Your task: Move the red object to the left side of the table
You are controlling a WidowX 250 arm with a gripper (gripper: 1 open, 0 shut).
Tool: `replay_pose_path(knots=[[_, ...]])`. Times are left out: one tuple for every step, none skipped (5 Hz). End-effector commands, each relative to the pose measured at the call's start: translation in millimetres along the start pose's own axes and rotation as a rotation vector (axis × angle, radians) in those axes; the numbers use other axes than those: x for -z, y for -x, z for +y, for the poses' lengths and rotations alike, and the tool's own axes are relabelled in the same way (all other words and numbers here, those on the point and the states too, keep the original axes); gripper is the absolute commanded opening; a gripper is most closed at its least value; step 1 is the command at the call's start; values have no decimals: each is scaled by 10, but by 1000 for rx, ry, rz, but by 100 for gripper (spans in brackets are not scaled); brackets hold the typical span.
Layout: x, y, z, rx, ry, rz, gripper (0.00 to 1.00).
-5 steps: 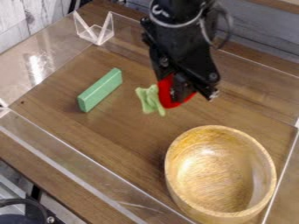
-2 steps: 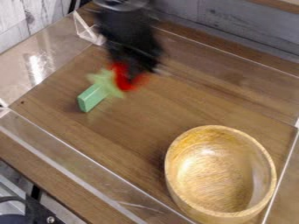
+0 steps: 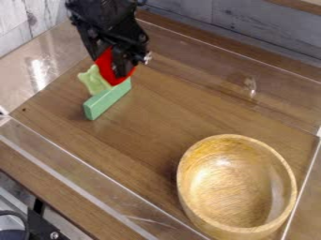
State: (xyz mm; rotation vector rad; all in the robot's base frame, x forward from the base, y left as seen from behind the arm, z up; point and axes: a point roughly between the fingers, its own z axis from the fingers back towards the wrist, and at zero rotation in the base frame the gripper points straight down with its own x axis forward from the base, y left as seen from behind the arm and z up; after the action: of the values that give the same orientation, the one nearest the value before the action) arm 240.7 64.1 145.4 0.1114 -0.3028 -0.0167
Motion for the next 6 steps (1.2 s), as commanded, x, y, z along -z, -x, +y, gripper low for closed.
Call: replay_pose_path(knots=[[-58, -166, 109, -61, -45, -29, 0], [37, -7, -1, -69, -38, 5, 100], [144, 132, -68, -68, -23, 30, 100], [309, 234, -110, -95, -11, 41, 100], [517, 392, -54, -146, -9, 56, 100], [712, 521, 3, -197, -8, 68, 100]])
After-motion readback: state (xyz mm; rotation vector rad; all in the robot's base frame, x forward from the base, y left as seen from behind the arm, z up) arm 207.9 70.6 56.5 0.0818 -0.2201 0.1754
